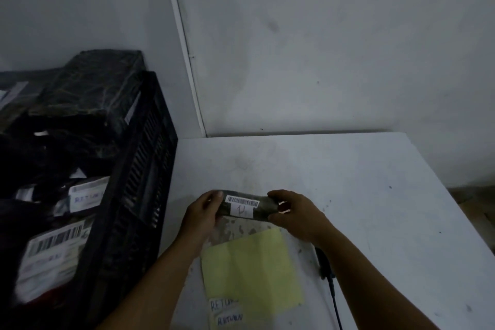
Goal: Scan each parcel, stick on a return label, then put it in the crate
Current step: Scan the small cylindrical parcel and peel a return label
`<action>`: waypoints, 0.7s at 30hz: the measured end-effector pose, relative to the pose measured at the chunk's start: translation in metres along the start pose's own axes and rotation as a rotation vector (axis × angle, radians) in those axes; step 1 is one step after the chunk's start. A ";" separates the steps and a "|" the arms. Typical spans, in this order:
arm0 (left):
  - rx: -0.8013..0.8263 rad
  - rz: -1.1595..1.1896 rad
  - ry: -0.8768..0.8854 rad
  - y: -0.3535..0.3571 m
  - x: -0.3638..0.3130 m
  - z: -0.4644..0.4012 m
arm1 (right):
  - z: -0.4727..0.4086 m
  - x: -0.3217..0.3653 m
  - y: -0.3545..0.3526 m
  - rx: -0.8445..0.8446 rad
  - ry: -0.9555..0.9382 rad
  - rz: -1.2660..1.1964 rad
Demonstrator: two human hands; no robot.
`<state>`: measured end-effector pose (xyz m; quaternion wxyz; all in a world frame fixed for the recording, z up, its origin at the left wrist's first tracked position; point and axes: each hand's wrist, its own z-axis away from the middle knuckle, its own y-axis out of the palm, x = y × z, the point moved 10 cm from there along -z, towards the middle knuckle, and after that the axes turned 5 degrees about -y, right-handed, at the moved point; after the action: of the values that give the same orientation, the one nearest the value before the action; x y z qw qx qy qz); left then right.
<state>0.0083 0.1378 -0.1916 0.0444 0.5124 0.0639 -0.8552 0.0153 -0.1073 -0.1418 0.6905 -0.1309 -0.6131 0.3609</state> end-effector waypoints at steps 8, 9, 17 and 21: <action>-0.096 0.122 -0.046 -0.019 0.025 0.011 | 0.074 -0.075 -0.040 -0.661 0.426 0.052; -0.116 0.142 -0.059 -0.023 0.028 0.011 | 0.082 -0.092 -0.030 -0.611 0.530 0.061; -0.170 0.216 -0.105 -0.031 0.034 0.013 | 0.078 -0.121 0.008 -0.368 0.646 0.018; -0.181 0.251 -0.089 -0.031 0.031 0.013 | 0.077 -0.083 0.011 -0.351 0.510 -0.166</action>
<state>-0.0218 0.1666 -0.2106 0.1995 0.4716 0.0739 -0.8557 -0.0601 -0.1743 -0.1948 0.8157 -0.2838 -0.4820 0.1476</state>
